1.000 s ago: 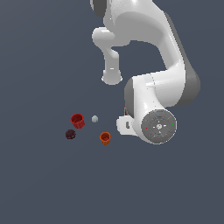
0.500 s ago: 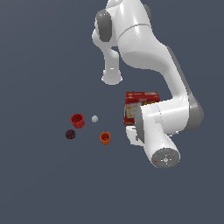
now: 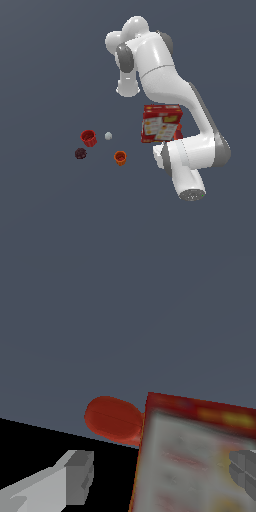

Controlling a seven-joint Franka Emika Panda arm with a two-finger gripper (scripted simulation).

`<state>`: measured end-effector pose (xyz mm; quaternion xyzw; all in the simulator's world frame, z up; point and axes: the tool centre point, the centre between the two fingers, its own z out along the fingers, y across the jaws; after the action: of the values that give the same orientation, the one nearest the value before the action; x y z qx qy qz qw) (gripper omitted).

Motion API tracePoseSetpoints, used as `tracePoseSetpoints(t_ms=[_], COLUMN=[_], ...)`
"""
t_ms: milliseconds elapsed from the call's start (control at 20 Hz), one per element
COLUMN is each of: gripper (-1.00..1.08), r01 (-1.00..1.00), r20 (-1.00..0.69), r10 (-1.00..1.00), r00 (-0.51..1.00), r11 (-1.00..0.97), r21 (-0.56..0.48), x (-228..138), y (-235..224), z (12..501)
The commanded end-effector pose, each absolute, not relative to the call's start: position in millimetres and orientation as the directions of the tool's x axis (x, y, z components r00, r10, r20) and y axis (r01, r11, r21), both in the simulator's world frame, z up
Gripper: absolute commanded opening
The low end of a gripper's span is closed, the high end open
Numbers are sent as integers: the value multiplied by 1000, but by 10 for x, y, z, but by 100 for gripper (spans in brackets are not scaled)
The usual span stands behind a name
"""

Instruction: Pick up a designated object from a clutter of objects.

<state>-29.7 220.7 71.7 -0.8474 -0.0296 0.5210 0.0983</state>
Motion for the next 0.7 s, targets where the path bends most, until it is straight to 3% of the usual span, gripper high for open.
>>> tracePoseSetpoints(t_ms=[0,650], gripper=[108,108], r01=[-60,-84], r20=[-899,-942], r10=[161,181], r00=[408,281], r11=[-977,-974], r21=[-202,-212], x=[-377,-610], y=[2313,2602], z=[633,437])
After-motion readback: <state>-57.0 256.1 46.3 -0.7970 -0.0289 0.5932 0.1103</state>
